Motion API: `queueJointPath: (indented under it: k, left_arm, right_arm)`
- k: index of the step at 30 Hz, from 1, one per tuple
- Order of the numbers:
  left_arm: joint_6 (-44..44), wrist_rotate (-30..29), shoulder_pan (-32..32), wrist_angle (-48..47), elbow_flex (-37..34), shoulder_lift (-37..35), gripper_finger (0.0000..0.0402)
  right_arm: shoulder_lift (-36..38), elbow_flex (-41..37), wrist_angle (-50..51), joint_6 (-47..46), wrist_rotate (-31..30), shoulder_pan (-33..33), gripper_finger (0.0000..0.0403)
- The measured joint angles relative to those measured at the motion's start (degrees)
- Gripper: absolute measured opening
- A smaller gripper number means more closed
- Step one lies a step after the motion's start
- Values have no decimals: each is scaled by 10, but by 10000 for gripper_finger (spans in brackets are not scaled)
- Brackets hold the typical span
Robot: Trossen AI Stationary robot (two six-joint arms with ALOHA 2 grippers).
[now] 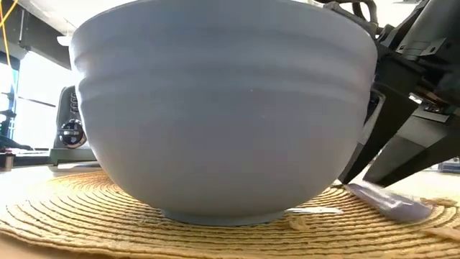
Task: Arrange a breakfast setting
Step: Put the spoon on the brown tablemat to the right of the blue bowl
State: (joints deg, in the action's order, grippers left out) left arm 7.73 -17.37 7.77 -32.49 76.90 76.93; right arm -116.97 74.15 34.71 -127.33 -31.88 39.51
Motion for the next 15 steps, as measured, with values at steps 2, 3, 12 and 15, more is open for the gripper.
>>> queueJointPath:
  k: [2, 3, 12, 15]
  left_arm:
    - [0, 0, 0, 0, 0, 0, 90]
    - [0, 0, 0, 0, 0, 0, 90]
    - [0, 0, 0, 0, 0, 0, 90]
    - [0, 0, 0, 0, 0, 0, 90]
  right_arm:
    - [0, 0, 0, 1, 1, 0, 78]
    - [0, 0, 0, 1, 2, 0, 85]
    - [0, 0, 19, 2, 4, 0, 108]
    - [0, 0, 20, 3, 5, 0, 108]
